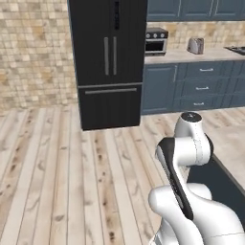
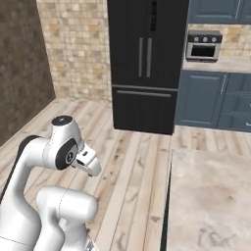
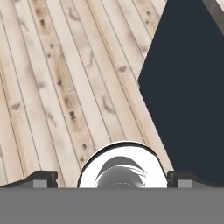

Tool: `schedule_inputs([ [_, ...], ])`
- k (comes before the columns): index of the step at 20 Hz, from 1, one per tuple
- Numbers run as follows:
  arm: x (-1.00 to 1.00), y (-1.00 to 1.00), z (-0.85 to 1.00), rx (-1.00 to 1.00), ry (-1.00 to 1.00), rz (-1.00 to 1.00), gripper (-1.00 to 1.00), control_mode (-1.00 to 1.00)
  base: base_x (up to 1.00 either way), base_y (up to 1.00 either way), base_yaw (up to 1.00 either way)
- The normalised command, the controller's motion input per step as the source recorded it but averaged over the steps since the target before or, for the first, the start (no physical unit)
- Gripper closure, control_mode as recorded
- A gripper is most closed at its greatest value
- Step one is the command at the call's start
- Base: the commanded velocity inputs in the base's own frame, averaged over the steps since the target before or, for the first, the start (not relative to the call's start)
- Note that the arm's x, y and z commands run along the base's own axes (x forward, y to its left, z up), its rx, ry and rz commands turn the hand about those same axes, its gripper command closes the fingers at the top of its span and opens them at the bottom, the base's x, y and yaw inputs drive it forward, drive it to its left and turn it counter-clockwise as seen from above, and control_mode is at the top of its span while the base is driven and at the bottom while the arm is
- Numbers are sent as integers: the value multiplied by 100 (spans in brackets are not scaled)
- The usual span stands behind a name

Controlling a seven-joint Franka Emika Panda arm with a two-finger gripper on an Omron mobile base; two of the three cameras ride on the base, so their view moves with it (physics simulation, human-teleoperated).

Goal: Take the fork and place it on the left side of the plate. Then take the spoon and place it on the right side of the plate. Make sure they're directly next to the plate.

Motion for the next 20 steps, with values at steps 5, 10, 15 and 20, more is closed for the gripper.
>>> schedule_inputs([
  [5,0,0,0,0,0,0,-100,100,100,20,0],
  [10,0,0,0,0,0,0,-100,100,100,15,0],
  [15,0,0,0,0,0,0,-100,100,100,0,0],
  [20,0,0,0,0,0,0,-100,100,100,0,0],
])
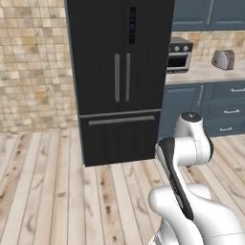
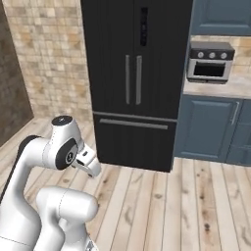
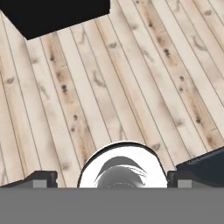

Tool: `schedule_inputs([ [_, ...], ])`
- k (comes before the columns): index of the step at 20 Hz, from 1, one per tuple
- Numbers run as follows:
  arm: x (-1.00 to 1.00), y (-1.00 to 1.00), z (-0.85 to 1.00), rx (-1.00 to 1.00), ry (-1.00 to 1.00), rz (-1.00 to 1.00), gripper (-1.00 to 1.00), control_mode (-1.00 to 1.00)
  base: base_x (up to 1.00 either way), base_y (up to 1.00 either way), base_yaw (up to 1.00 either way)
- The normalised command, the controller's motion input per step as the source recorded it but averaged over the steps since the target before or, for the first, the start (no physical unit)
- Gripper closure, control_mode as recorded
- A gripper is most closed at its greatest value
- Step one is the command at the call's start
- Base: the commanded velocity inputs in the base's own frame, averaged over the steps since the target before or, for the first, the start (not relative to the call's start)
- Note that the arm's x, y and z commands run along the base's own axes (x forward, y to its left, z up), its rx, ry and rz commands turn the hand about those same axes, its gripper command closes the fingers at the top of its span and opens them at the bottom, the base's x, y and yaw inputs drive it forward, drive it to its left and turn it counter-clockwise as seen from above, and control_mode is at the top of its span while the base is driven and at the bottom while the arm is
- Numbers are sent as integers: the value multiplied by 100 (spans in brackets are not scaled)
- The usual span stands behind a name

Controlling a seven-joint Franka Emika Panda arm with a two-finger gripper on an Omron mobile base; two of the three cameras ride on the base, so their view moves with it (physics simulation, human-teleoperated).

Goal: Take the fork and place it on the left side of the plate. Then take the spoon and place it on the right side of the plate. Make sure they're directly next to the plate.

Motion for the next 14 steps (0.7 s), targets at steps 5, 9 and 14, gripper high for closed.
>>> schedule_inputs([
  [5,0,0,0,0,0,0,-100,100,100,-18,0],
  [9,0,0,0,0,0,0,-100,100,100,-38,-1],
  [14,0,0,0,0,0,0,-100,100,88,-55,0],
])
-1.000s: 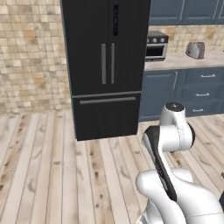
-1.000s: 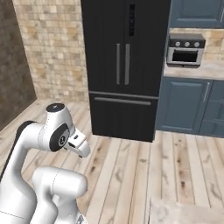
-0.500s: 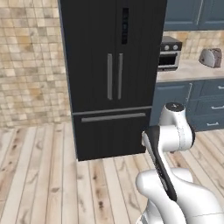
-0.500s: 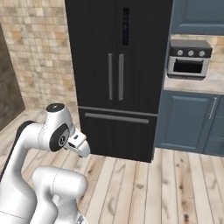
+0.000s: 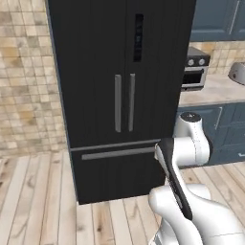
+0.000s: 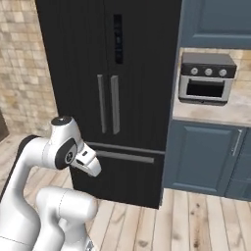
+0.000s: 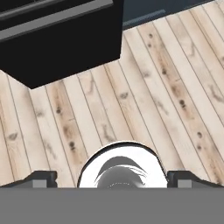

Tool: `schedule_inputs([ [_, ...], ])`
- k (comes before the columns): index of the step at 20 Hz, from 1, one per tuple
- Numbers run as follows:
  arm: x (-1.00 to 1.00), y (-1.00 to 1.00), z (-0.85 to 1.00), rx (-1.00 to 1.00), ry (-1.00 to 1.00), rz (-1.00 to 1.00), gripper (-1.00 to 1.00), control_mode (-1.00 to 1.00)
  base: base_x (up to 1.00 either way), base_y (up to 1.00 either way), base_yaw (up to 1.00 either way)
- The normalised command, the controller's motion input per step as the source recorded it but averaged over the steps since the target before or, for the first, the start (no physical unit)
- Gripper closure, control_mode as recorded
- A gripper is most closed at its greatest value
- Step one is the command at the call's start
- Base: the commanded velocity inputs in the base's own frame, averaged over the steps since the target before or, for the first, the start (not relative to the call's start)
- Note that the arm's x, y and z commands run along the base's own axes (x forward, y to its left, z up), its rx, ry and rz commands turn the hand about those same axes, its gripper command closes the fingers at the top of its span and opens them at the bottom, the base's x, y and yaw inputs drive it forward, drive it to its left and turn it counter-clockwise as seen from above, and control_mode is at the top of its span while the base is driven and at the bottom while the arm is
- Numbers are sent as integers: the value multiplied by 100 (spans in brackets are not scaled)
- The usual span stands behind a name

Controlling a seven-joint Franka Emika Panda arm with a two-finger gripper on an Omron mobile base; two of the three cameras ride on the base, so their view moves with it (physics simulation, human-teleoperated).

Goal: Take the fork and place it on the left side of the plate. Then take the spoon and place it on the right side of the plate. Make sure they're directly next to the plate.

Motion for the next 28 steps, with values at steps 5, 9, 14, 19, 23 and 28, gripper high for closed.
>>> schedule_inputs([
  [5,0,0,0,0,0,0,-100,100,64,-79,0],
  [9,0,0,0,0,0,0,-100,100,41,-97,0],
  [14,0,0,0,0,0,0,-100,100,16,-100,0],
  [19,0,0,0,0,0,0,-100,100,0,-100,0],
  [23,0,0,0,0,0,0,-100,100,0,-100,0],
  [28,0,0,0,0,0,0,-100,100,3,-100,0],
])
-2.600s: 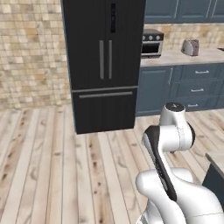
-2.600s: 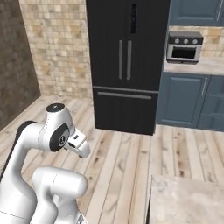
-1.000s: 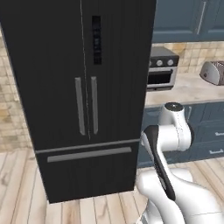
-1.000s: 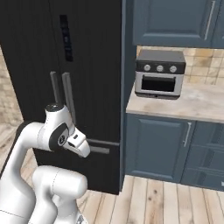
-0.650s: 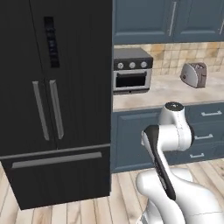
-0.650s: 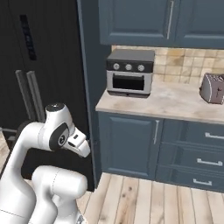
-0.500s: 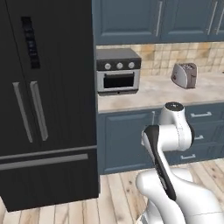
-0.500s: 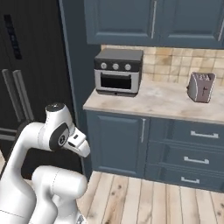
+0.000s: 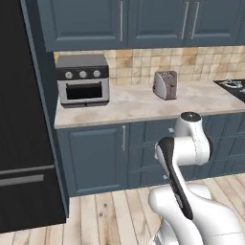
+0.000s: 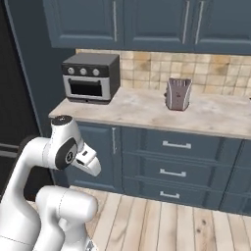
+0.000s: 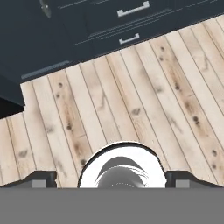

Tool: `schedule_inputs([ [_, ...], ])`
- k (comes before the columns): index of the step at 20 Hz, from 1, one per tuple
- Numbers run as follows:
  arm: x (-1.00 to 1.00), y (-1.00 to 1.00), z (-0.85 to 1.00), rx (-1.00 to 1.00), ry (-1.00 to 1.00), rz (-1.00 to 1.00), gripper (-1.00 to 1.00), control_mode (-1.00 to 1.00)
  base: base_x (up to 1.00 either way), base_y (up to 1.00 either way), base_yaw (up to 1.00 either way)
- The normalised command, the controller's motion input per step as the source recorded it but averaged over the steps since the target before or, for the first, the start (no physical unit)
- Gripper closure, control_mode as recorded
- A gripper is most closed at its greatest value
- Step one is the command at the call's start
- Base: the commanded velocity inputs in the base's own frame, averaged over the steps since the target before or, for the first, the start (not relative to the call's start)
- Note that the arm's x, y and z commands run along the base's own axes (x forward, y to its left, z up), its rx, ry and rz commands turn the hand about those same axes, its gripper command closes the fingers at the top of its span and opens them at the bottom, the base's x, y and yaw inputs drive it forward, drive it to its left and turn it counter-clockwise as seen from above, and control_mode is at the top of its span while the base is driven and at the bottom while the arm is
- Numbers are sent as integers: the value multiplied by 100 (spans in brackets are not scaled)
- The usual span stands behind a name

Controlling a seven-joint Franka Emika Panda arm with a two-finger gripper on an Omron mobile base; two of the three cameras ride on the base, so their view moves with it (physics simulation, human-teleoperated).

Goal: Take the fork and place it on the left side of the plate. Then take the spoon and place it on the right side of the plate. Make sure they're directly next to the plate.

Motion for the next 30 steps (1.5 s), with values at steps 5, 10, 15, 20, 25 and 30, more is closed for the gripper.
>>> schedule_inputs([
  [5,0,0,0,0,0,0,-100,100,9,-100,0],
  [10,0,0,0,0,0,0,-100,100,13,-100,0],
  [15,0,0,0,0,0,0,-100,100,20,-100,0],
  [20,0,0,0,0,0,0,-100,100,29,-100,0],
  [25,0,0,0,0,0,0,-100,100,32,-100,0],
  [30,0,0,0,0,0,0,-100,100,32,-100,0],
])
